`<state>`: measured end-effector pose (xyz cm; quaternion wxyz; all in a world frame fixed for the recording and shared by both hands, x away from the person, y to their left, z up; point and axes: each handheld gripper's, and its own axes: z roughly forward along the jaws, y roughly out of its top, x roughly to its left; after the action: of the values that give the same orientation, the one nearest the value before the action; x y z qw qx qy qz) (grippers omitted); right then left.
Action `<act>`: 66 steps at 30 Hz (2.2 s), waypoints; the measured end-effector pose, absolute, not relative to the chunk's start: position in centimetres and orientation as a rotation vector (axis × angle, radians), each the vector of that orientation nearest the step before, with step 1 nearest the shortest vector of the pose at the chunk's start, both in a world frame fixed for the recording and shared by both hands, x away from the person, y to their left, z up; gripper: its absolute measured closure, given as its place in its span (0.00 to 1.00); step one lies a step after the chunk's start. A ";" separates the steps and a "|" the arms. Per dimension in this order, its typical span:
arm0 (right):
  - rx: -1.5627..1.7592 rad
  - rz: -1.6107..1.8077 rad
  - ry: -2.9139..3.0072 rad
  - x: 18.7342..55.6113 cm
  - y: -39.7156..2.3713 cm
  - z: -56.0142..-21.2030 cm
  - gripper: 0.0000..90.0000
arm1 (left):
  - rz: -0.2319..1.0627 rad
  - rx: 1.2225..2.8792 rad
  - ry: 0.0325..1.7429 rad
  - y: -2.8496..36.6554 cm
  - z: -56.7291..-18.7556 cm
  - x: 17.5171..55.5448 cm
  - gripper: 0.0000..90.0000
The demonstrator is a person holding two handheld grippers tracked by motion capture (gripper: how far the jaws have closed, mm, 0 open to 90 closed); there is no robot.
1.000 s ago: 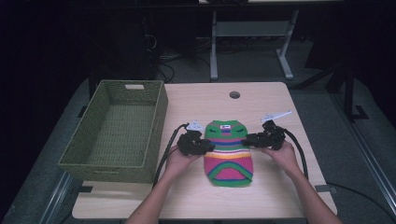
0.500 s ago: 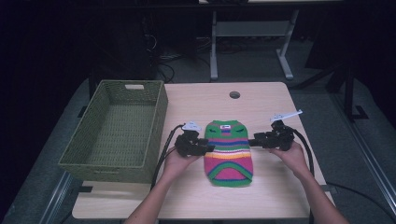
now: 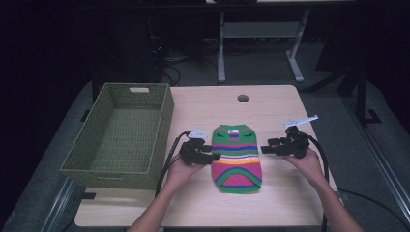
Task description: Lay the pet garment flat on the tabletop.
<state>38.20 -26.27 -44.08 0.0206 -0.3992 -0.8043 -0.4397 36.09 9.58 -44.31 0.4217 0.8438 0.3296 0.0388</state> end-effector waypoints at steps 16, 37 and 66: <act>-1.227 -1.365 -2.546 37.0 -26.9 -43.7 0.37 | 0.077 2.076 0.801 10.2 -43.7 35.0 0.51; -1.253 -1.373 -2.523 34.8 -29.2 -44.3 0.36 | 0.114 2.113 0.786 10.8 -43.7 33.2 0.46; -1.260 -1.406 -2.520 31.3 -31.1 -45.1 0.33 | 0.121 2.114 0.762 11.2 -43.6 30.4 0.37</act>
<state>31.28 -31.10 -45.14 -0.0035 -0.4003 -0.8003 -0.4464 30.40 11.24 -43.56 0.4311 0.8476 0.3057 0.0486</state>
